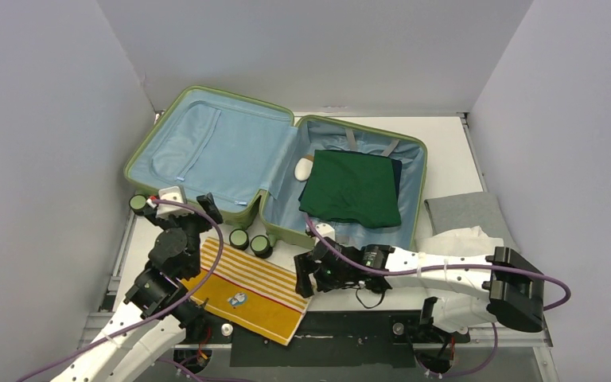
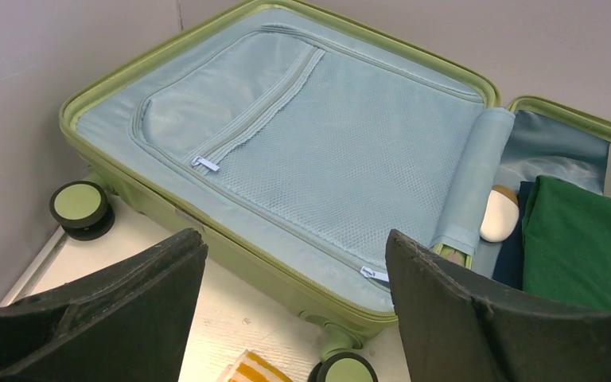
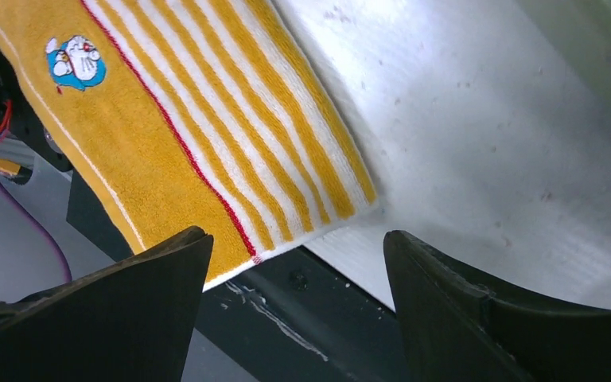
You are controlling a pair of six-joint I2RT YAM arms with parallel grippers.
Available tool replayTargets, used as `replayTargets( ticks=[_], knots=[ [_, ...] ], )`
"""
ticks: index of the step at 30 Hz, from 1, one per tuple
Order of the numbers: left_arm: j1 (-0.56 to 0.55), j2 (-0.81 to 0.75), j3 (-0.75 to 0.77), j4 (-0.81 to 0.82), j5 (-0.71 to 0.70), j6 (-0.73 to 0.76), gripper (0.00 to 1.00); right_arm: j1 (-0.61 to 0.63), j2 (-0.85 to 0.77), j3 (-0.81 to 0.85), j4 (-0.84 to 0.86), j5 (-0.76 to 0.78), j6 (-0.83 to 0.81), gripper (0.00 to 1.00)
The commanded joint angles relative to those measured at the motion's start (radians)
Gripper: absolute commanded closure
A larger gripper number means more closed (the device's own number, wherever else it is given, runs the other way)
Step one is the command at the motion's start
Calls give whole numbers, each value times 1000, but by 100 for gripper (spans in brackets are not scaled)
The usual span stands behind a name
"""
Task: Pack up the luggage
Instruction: Move the household item to the center of the board.
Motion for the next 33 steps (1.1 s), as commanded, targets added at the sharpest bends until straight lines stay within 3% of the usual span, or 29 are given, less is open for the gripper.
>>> replayTargets(
  ticks=[1,9,17,22,28,33],
  knots=[
    [5,17,8,57,44,-5,20,-5,-16,-26,-22,-19,187,19],
    [17,11,10,66,76,-15,20,26,-43,-148,110,-95,438,17],
    [23,-9,13,48,84,-25,20,127,2,-218,289,-3,692,16],
    [23,-12,10,52,60,-22,20,202,81,-192,270,56,801,16],
    [24,5,16,50,57,-23,20,259,12,-263,211,127,934,16],
    [24,-6,18,37,57,-24,20,297,-17,-284,161,129,934,15]
  ],
)
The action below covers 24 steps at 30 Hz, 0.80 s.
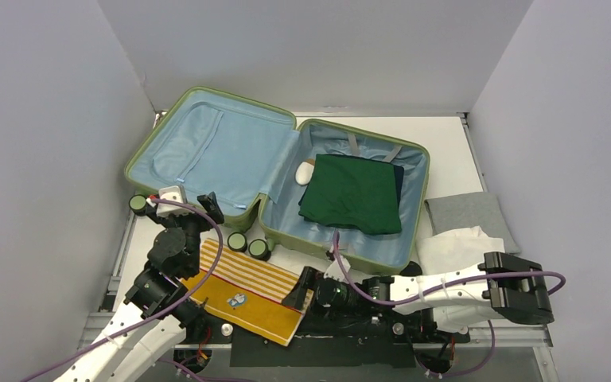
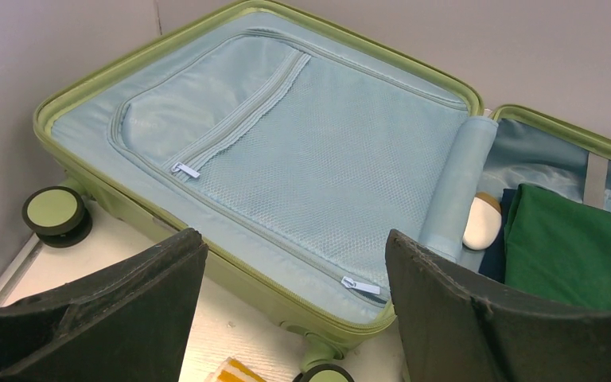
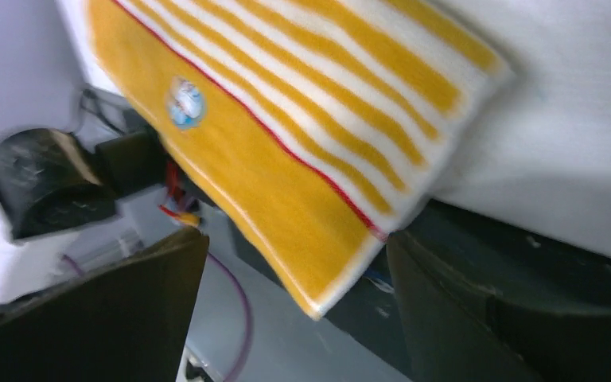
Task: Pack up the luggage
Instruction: Move the household item to the center of the board.
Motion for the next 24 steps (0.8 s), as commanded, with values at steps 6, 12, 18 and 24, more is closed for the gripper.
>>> replayTargets(
  ticks=[6,12,18,24],
  knots=[
    [4,-11,15,28,-7,-8,20,74,-73,-25,-358,-49,73,15],
    [4,15,18,28,2,-7,20,-78,-168,-38,-358,-30,-33,15],
    [4,22,19,27,8,-8,20,-303,-177,-23,-305,-88,-230,16],
    [3,18,21,19,10,-9,20,-463,-152,22,-292,-131,-373,17]
  ],
)
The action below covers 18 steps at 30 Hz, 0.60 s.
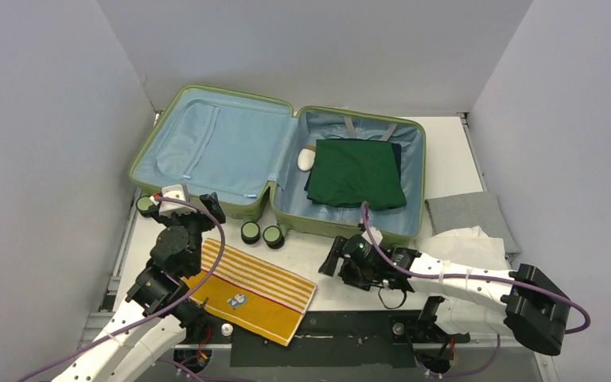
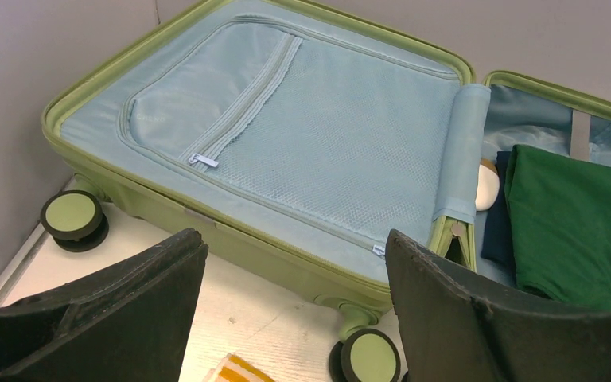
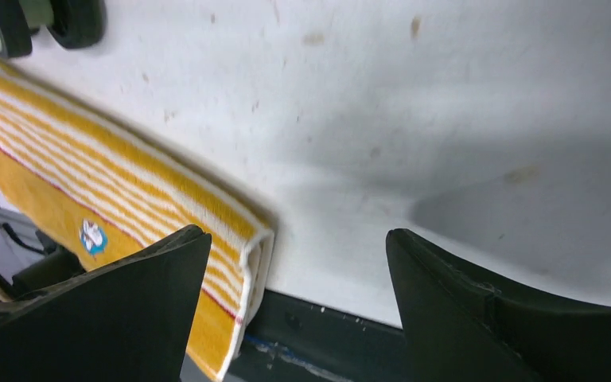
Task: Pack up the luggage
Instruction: Move the household item to the center of the board.
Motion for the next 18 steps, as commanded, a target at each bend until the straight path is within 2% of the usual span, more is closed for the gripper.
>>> replayTargets(
  ticks=[1,4,8,11,18],
  knots=[
    [2,-6,21,21,7,-6,20,-72,2,71,26,38,-159,17],
    [2,-11,21,21,6,-6,20,-25,-29,109,-18,13,-143,17],
    [2,-22,18,23,2,-10,20,223,-79,109,-62,130,22,16],
    [2,-19,19,22,4,-12,20,334,-12,83,2,152,111,16],
    [-4,-17,21,15,-1,-12,20,354,184,77,168,105,147,15]
  ],
)
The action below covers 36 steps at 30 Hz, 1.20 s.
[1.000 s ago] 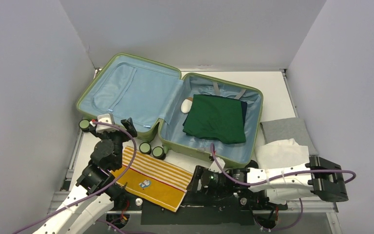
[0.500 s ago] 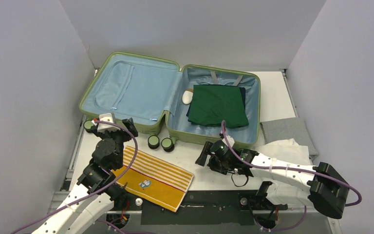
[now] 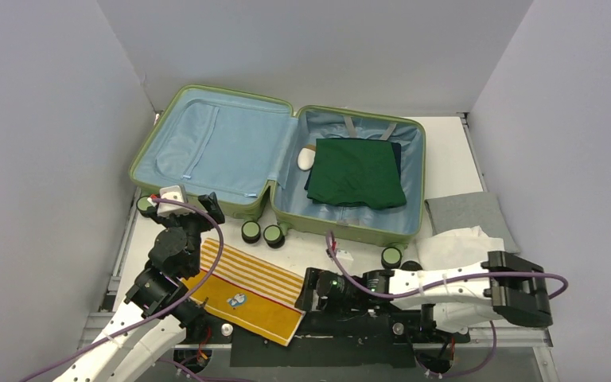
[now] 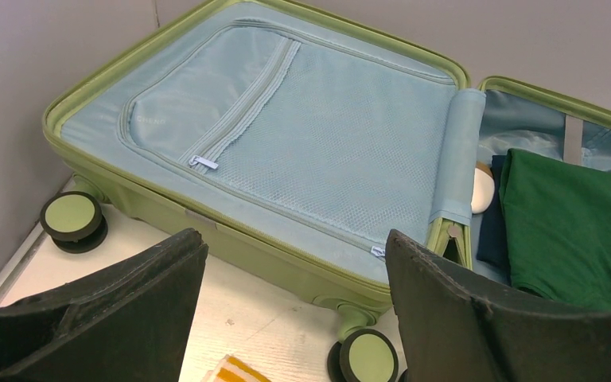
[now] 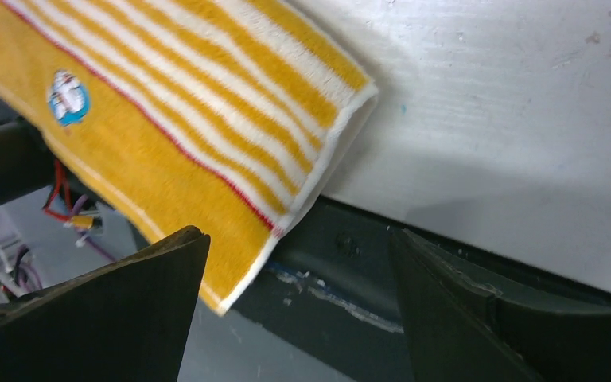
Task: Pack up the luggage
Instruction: Move the household item to the center of the board.
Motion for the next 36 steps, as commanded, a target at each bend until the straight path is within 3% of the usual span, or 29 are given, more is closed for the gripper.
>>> replayTargets(
  ticks=[1,10,12,19,25,29,30,32,33,36],
  knots=[
    [-5,-1,21,19,0,-8,20,4,101,3,131,6,55,15],
    [-7,-15,21,12,-8,-7,20,-8,317,15,341,-90,62,21],
    [-8,-16,21,13,-8,-7,20,-7,323,6,337,-90,63,30],
    [-8,-22,21,14,-3,-10,20,-15,173,-71,188,-6,54,76],
    [-9,-22,20,16,-1,-12,20,-65,-98,-125,-117,97,24,91],
    [-10,-22,20,13,5,-13,20,-107,-333,-127,-353,166,12,86],
    [-11,-21,20,14,9,-14,20,-116,-395,-128,-390,171,8,78],
    [-12,-15,17,16,22,-14,20,-129,-459,-139,-425,157,12,48],
    [-14,-10,18,17,29,-15,20,-133,-473,-147,-432,147,23,39],
    [-16,8,19,17,60,-15,20,-134,-457,-166,-432,123,50,28]
  ],
)
